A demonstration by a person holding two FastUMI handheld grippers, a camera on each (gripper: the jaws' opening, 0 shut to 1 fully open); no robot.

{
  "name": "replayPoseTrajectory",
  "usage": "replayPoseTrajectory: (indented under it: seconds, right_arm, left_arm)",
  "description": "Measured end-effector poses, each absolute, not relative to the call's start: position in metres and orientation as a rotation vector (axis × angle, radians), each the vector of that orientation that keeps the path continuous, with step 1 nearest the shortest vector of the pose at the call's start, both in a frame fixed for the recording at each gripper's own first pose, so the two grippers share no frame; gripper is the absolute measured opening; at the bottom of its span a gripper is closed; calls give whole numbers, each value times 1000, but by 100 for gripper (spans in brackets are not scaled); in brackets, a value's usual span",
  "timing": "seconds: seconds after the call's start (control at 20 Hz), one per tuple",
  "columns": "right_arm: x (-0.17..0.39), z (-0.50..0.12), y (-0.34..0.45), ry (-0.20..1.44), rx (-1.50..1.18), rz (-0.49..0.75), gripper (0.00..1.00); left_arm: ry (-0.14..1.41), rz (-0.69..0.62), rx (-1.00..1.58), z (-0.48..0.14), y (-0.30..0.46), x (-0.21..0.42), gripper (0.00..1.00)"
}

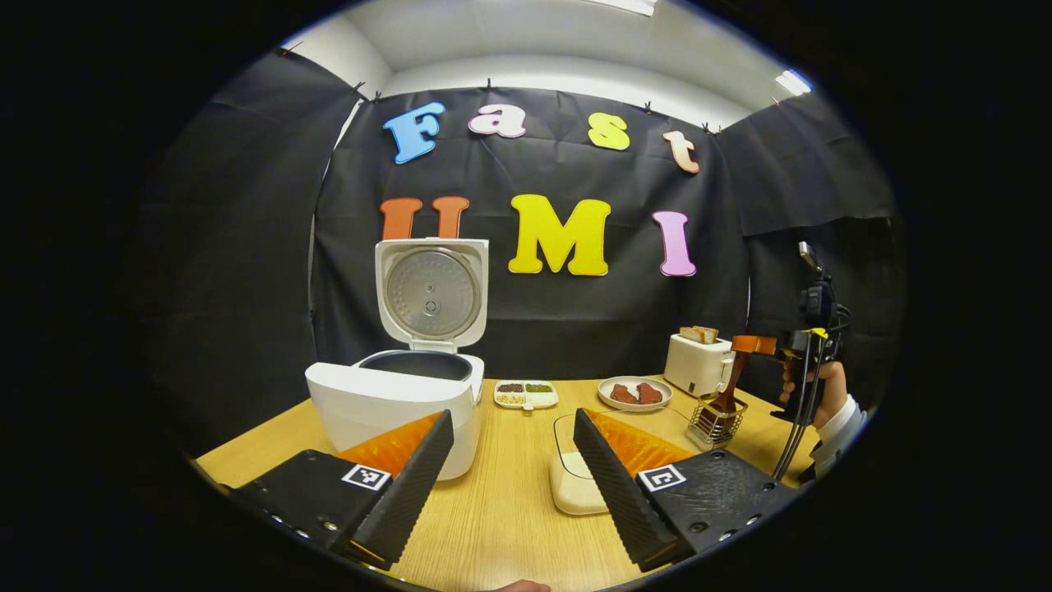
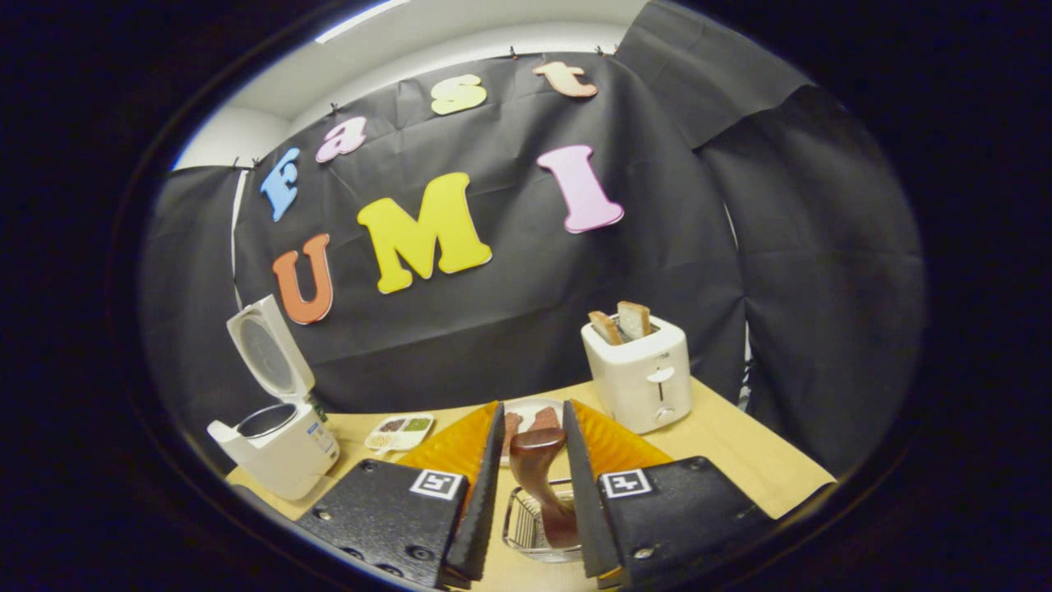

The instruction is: Close the left gripper, press the button to open the rice cooker; take a wooden spoon from the chopstick holder with the right hand, scoop a spoonful of rice and pour it into the rice cooker, then put the wooden spoon back into the chopstick holder.

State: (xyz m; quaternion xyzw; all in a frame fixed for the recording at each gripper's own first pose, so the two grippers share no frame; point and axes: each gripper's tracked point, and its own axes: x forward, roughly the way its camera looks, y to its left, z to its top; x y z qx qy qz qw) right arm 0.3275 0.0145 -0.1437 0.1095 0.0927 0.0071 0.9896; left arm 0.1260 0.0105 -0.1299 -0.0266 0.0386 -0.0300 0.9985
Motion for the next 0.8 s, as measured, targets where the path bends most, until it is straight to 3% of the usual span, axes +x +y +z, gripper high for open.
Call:
replayPoseTrajectory:
  seconds: [0.35, 0.65, 0.75, 0.8]
  right_arm:
    - [298, -101, 7, 109, 157, -54, 89]
    - [254, -68, 17, 62, 114, -38, 100]
    - [234, -57, 23, 28, 79, -31, 94]
    - [226, -55, 24, 16, 58, -32, 100]
  left_arm:
    - [85, -6, -44, -125, 33, 138, 94]
    - [71, 15, -47, -104, 52, 156, 94]
    - [68, 25, -46, -95, 63, 169, 94]
    - [67, 28, -42, -89, 68, 175, 94]
